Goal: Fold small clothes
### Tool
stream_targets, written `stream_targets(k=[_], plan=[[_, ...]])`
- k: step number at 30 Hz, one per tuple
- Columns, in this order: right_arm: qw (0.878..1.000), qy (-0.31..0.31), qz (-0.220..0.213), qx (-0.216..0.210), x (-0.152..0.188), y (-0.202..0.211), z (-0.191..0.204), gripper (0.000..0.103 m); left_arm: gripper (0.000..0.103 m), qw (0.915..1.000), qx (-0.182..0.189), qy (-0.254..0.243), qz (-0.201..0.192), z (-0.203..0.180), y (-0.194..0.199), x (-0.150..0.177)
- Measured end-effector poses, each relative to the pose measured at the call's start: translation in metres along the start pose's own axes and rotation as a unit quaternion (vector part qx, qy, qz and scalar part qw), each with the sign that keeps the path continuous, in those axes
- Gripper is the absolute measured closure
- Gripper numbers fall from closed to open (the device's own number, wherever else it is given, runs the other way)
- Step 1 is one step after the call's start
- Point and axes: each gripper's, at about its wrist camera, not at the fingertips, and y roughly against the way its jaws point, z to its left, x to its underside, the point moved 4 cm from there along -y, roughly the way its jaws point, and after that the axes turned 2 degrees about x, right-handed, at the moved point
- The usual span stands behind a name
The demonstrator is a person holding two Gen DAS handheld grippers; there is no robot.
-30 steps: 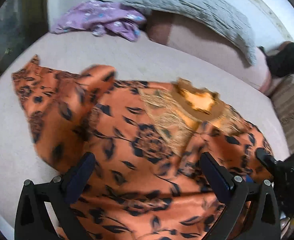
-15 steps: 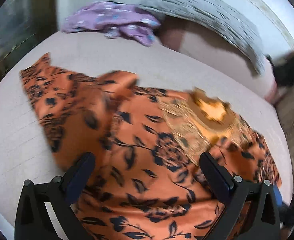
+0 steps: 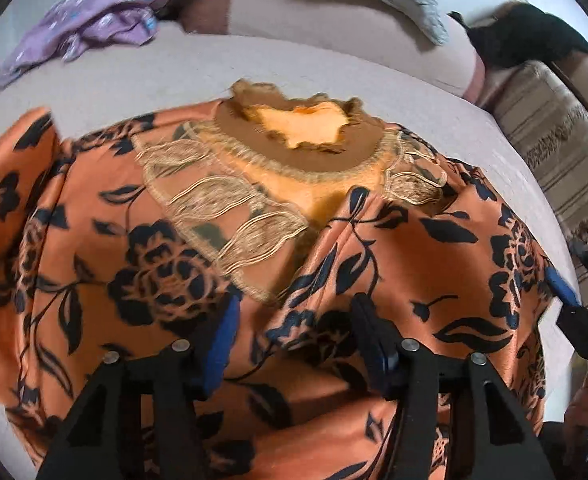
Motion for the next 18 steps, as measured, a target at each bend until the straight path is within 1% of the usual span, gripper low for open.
stream_targets(k=[1,3,4,5,7,8,9,10,11,12,13,14,15,16,18], plan=[[1.000,-0.014,0.009,0.012,-0.001,-0.004,-0.009,0.059,0.045,0.9998,0.021,-0.002,-0.001,-0.004,0.000,-0.001],[0.998,-0.036,0.029,0.034,0.000,-0.016,-0.021,0.059,0.045,0.9989,0.046,0.004,0.000,-0.008,-0.001,-0.002],[0.997,-0.042,0.038,0.044,0.002,-0.023,-0.025,0.059,0.050,0.9983,0.056,0.003,-0.011,-0.010,0.002,-0.003],[0.996,-0.046,0.045,0.055,0.004,-0.028,-0.029,0.059,0.054,0.9976,0.067,-0.001,-0.018,-0.012,0.004,-0.003],[0.994,-0.049,0.059,0.078,0.007,-0.039,-0.034,0.063,0.078,0.9959,0.087,-0.007,-0.024,-0.016,0.008,-0.004],[0.993,-0.047,0.059,0.085,0.008,-0.042,-0.035,0.064,0.081,0.9946,0.101,-0.009,-0.022,-0.017,0.009,-0.004],[0.993,-0.044,0.056,0.090,0.007,-0.043,-0.034,0.064,0.084,0.9941,0.106,-0.010,-0.022,-0.018,0.009,-0.003],[0.993,-0.040,0.056,0.094,0.009,-0.044,-0.034,0.064,0.084,0.9941,0.105,-0.012,-0.023,-0.018,0.009,-0.004],[0.994,-0.030,0.054,0.086,0.011,-0.047,-0.031,0.063,0.084,0.9944,0.102,-0.015,-0.024,-0.018,0.008,-0.003],[0.994,-0.029,0.052,0.088,0.012,-0.048,-0.031,0.063,0.084,0.9951,0.095,-0.018,-0.022,-0.017,0.006,-0.004],[0.994,-0.028,0.051,0.089,0.012,-0.049,-0.031,0.063,0.082,0.9957,0.089,-0.018,-0.019,-0.015,0.008,-0.003],[0.994,-0.027,0.049,0.090,0.013,-0.049,-0.031,0.063,0.078,0.9971,0.073,-0.014,-0.016,-0.013,0.006,-0.003],[0.994,-0.026,0.048,0.091,0.014,-0.050,-0.031,0.063,0.061,0.9977,0.065,-0.014,-0.014,-0.010,0.005,-0.002],[0.994,-0.026,0.047,0.091,0.015,-0.051,-0.033,0.063,0.048,0.9982,0.057,-0.013,-0.010,-0.009,0.005,-0.001],[0.994,-0.024,0.046,0.092,0.016,-0.050,-0.032,0.063,0.047,0.9986,0.048,-0.018,-0.008,-0.011,0.002,0.000]])
